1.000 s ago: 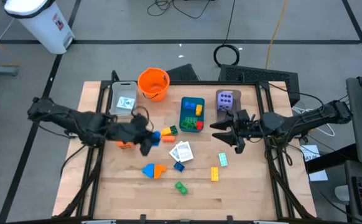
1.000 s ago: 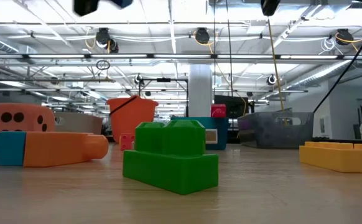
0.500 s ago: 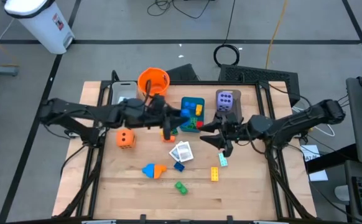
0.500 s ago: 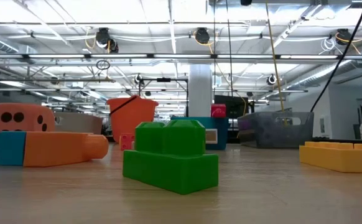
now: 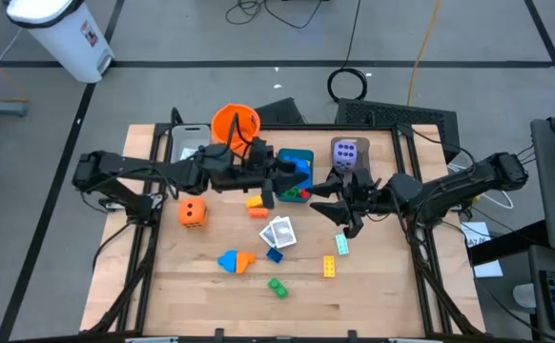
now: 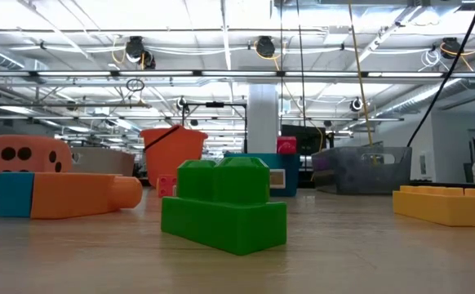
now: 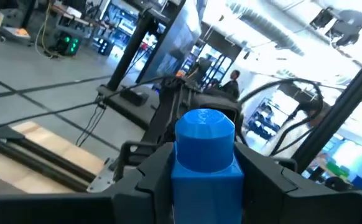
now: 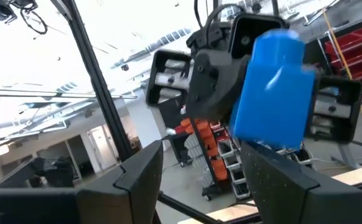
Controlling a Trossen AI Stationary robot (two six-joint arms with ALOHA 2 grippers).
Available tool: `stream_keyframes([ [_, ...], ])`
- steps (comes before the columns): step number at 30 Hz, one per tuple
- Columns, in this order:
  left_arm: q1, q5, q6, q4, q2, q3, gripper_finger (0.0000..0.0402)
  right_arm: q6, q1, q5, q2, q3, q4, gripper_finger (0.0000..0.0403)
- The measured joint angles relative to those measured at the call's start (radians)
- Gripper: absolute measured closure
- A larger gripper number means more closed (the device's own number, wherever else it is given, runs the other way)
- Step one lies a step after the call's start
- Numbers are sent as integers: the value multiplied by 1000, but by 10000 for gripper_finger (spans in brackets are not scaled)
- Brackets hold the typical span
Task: Pick & Place Toys
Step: Put the blue game piece into the blue bin
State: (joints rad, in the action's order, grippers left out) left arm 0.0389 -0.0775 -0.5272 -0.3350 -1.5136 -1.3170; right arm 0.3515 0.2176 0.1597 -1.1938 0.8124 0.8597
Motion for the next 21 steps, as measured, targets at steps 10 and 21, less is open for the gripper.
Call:
stream_keyframes([
  [10,9,-5,22,-54,-30,-2,252,-2,-15,2,-2,-3,97,195],
  [21,23,-26,114,-57,-29,-2,244,-23,-14,45,-1,-3,150,195],
])
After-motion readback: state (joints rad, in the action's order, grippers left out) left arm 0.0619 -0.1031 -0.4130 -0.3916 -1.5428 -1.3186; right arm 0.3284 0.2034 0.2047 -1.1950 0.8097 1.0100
